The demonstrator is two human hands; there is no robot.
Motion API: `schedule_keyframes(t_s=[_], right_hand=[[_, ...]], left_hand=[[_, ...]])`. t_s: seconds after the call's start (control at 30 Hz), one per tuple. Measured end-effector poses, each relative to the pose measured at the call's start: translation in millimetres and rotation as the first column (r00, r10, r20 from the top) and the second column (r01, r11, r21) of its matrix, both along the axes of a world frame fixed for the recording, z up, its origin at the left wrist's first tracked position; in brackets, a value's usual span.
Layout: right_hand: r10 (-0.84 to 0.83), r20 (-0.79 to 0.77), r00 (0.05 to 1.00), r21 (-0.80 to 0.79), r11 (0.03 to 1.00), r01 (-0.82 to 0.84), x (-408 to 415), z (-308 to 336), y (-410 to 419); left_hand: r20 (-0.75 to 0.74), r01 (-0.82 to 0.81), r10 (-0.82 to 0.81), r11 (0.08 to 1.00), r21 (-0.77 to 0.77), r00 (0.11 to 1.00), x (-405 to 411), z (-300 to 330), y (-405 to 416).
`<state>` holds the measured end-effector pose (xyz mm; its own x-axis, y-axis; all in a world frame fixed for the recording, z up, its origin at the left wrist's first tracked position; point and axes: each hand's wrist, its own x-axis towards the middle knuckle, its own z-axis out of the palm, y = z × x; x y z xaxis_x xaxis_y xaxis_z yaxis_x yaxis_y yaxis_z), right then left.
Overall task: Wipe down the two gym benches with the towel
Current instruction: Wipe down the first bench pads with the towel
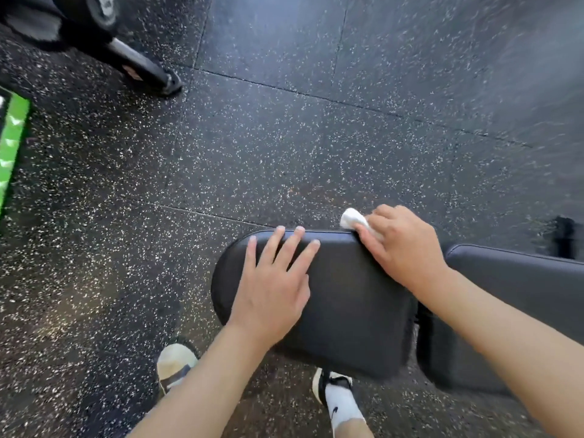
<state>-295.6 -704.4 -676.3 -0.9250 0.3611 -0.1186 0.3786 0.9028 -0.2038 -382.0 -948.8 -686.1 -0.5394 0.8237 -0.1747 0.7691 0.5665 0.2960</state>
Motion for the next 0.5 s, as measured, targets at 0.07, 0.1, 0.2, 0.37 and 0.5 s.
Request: schedule_keyframes(t_s=[0.07, 0.1, 0.2, 0.37, 0.5], right_hand=[[-0.024, -0.088, 0.996, 0.028, 0.999, 0.026, 29, -3, 7], [-0.039, -0.119, 0.992, 0.034, 0.998, 0.044, 41, -6, 4], [-0.124, -0.161, 0.979, -0.005, 0.992, 0.125, 68, -11, -13], [-0.297, -0.146, 0.944, -0.015, 0.954, 0.298, 47, -5, -8], [-0.472, -0.034, 0.881, -0.104, 0.878, 0.467, 19, -9, 7]], left_hand=[[-0.028, 0.071, -0.072, 0.997, -0.012, 0.997, -5, -5, 27], [-0.032, 0.097, -0.098, 0.995, -0.020, 0.995, -6, -8, 36], [-0.031, 0.120, -0.121, 0.992, -0.044, 0.992, -8, -14, 47], [-0.055, 0.135, -0.139, 0.988, -0.072, 0.989, -9, -15, 49], [-0.075, 0.150, -0.152, 0.988, -0.036, 0.986, -10, -16, 51]])
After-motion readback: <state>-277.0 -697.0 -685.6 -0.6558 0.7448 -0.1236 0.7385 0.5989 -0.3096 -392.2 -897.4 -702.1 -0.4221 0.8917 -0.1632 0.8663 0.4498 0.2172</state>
